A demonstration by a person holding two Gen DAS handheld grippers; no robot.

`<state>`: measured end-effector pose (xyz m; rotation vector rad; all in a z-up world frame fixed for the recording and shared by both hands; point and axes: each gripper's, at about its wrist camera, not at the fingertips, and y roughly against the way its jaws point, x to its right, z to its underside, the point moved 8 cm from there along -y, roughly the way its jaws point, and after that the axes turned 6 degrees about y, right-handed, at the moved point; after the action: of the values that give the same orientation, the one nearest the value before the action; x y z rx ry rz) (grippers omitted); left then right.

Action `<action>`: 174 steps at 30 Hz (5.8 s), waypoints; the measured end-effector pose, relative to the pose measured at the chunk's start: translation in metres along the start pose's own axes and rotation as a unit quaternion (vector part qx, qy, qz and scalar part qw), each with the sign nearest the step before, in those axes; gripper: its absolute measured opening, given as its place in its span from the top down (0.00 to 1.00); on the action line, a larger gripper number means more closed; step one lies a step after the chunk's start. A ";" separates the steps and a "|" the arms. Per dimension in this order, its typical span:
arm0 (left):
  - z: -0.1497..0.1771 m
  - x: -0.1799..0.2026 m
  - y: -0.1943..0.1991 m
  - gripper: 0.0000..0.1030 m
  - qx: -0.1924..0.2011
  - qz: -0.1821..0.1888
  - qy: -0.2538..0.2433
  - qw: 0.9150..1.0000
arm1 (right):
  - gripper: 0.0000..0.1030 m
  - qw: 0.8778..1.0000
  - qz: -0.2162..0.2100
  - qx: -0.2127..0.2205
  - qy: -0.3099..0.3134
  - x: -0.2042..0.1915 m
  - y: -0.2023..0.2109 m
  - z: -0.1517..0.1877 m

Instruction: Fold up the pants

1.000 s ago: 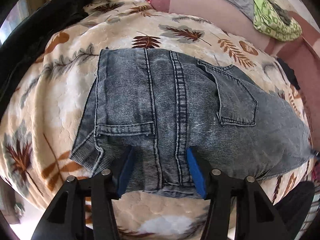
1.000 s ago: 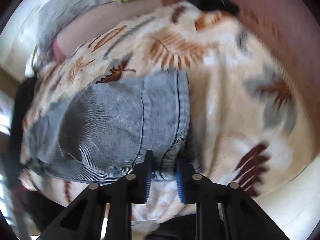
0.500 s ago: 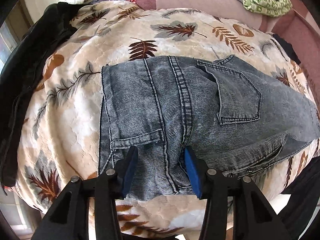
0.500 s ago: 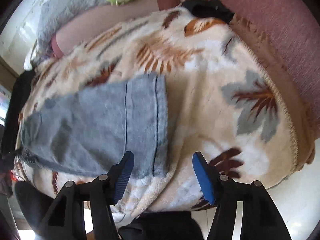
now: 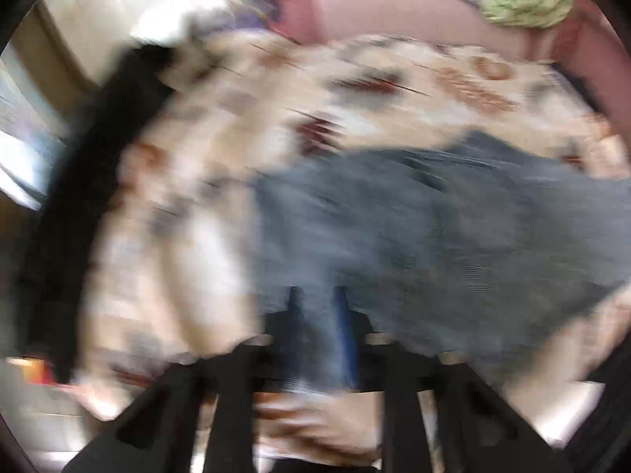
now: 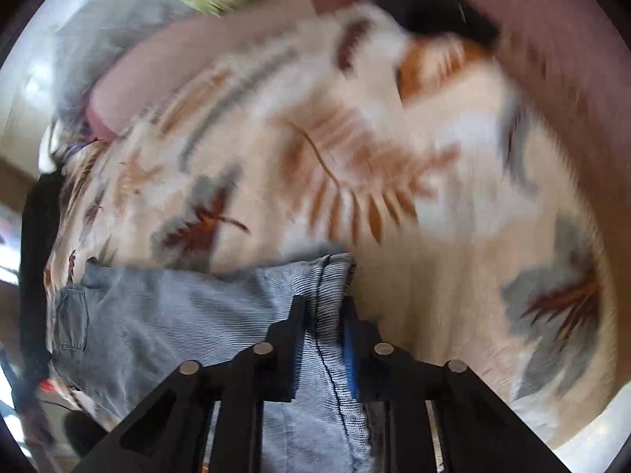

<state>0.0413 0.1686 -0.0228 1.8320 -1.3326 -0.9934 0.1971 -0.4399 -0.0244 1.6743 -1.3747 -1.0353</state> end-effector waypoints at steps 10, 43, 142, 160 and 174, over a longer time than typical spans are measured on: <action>0.014 0.000 0.005 0.66 0.006 0.081 0.041 0.996 | 0.50 0.999 0.011 0.005 -0.035 0.019 -0.003 0.040; -0.023 0.060 -0.019 0.29 0.040 0.120 0.147 0.981 | 0.26 0.966 -0.139 -0.010 0.219 -0.288 -0.015 -0.026; -0.012 0.283 0.029 0.15 0.051 0.210 0.027 0.976 | 0.23 0.895 -0.238 0.082 -0.369 0.027 0.006 0.156; 0.005 0.319 -0.002 0.15 0.021 0.142 -0.014 0.990 | 0.22 0.885 -0.278 0.113 -0.357 0.029 0.005 0.161; 0.003 0.325 0.001 0.15 0.021 0.157 -0.009 0.987 | 0.22 0.879 -0.279 0.111 -0.370 0.031 0.003 0.163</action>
<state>0.1015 -0.1438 -0.0874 1.5800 -1.6037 -0.8207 0.0513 -0.4776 -0.0938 2.0047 -1.5285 -2.0807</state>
